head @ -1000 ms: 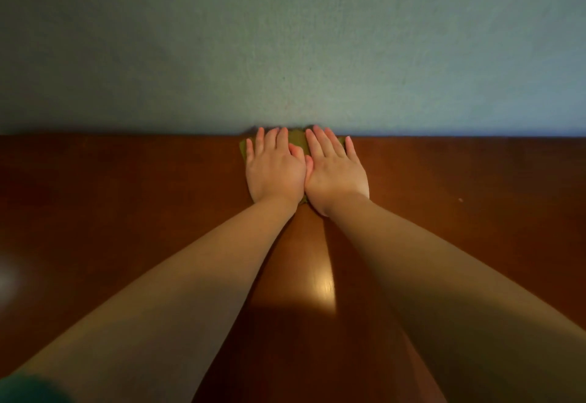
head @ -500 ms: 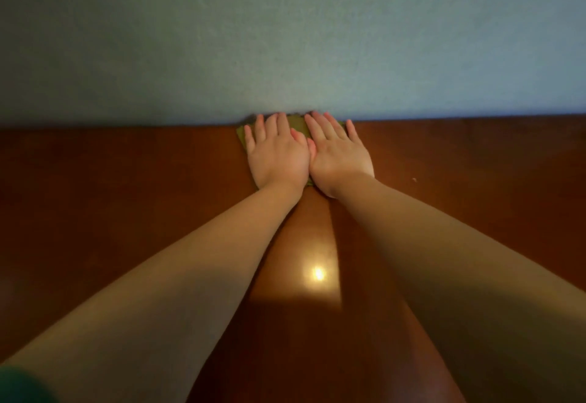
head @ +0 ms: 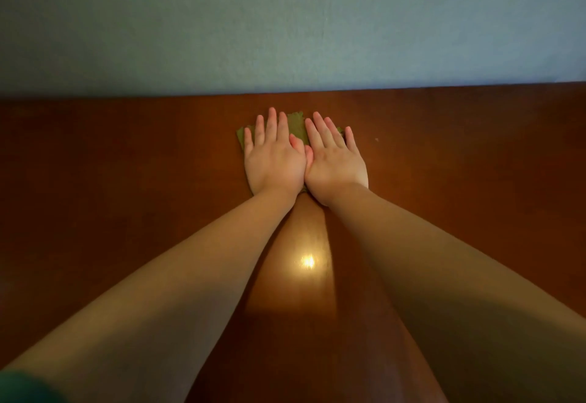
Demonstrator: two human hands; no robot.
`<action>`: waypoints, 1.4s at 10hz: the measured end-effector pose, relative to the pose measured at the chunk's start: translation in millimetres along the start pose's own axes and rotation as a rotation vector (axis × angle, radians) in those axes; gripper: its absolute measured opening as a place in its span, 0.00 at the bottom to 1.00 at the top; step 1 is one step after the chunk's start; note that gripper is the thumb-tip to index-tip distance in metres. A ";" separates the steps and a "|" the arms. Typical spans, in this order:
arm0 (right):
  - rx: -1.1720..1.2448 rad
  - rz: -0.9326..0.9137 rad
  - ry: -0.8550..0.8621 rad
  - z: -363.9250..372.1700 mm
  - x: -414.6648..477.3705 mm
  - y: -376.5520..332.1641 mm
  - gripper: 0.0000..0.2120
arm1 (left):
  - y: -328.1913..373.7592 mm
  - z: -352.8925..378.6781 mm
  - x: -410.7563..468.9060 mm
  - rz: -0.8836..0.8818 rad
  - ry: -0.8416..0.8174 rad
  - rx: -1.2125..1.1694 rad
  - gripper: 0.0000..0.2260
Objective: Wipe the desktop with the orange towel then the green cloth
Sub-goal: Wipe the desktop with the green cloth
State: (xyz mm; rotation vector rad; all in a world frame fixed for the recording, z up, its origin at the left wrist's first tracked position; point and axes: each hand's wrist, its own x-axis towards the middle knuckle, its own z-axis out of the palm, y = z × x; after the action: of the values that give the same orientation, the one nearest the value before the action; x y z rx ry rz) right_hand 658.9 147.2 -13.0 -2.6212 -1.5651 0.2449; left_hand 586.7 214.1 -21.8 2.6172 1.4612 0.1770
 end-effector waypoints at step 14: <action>0.009 -0.067 -0.013 45.9 -341.9 -17.6 0.25 | -4.7 -3.2 -353.0 -0.054 0.000 0.026 0.24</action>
State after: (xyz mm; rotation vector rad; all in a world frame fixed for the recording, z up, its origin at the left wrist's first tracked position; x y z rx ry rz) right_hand 476.3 -145.8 -22.6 -2.5600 -1.6489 0.2647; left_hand 398.0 -84.1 -31.8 2.5948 1.5421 0.1529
